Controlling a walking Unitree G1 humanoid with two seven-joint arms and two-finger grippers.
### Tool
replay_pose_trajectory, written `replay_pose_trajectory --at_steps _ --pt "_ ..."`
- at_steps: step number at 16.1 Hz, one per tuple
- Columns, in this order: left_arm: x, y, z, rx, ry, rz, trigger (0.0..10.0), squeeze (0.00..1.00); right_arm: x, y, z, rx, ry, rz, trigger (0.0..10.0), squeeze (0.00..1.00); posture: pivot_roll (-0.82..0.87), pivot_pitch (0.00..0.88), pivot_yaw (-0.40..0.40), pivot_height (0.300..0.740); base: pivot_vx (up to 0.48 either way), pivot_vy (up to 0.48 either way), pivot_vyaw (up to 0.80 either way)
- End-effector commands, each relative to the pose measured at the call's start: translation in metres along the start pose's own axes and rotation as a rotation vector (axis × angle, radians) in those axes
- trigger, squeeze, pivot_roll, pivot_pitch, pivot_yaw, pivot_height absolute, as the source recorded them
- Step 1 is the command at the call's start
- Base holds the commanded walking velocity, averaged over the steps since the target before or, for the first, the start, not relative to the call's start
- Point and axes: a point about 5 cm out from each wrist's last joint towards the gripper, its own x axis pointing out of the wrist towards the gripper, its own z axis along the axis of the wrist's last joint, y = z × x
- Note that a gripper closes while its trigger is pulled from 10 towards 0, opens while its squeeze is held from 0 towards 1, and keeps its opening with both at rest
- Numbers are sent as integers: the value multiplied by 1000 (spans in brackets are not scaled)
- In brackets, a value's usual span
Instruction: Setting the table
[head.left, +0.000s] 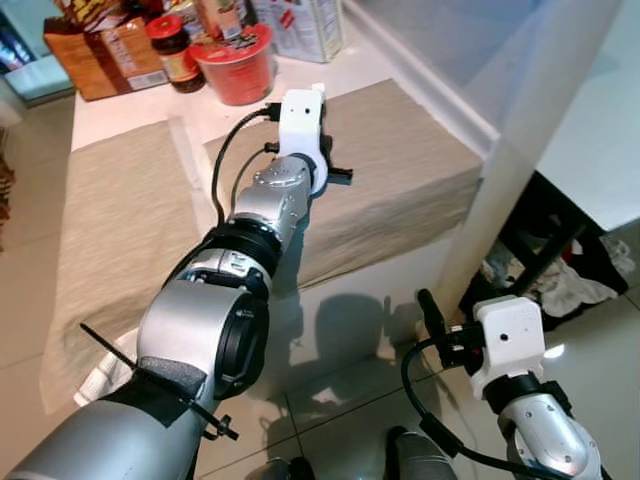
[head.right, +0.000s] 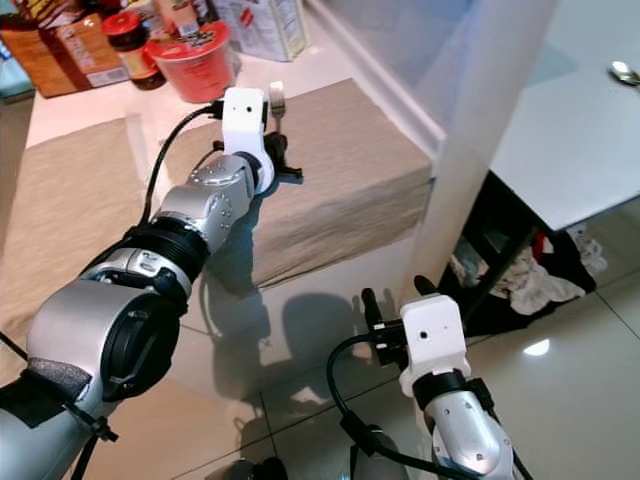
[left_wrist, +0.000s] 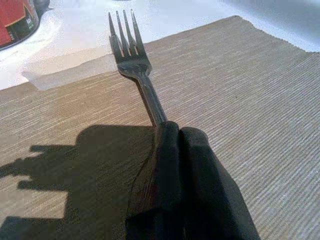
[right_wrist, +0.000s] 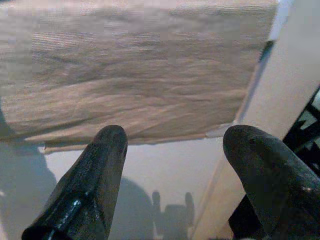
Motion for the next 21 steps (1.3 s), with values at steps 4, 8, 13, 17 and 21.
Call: replay_pose_trajectory --at_steps 4,8,13,17,21 --pt "-2 0 -30 -1 100 -28 0 0 3 5 -3 13 -10 22 10000 0 -198 154 114 740 0 0 0" --pt "-1 0 -3 9 -25 -48 0 0 5 5 -5 10 -11 24 10000 0 -191 144 114 740 0 0 0" --pt "-5 -10 33 58 -191 -125 0 0 9 5 -8 10 -13 28 10000 0 -180 141 111 740 0 0 0" --pt "-14 -4 28 118 -179 -165 2196 0 10 6 -11 14 -8 29 10000 0 -167 143 111 740 0 0 0" --pt "-7 -3 5 162 -146 -129 10000 1000 13 7 -9 18 -25 35 10000 0 -170 140 107 740 0 0 0"
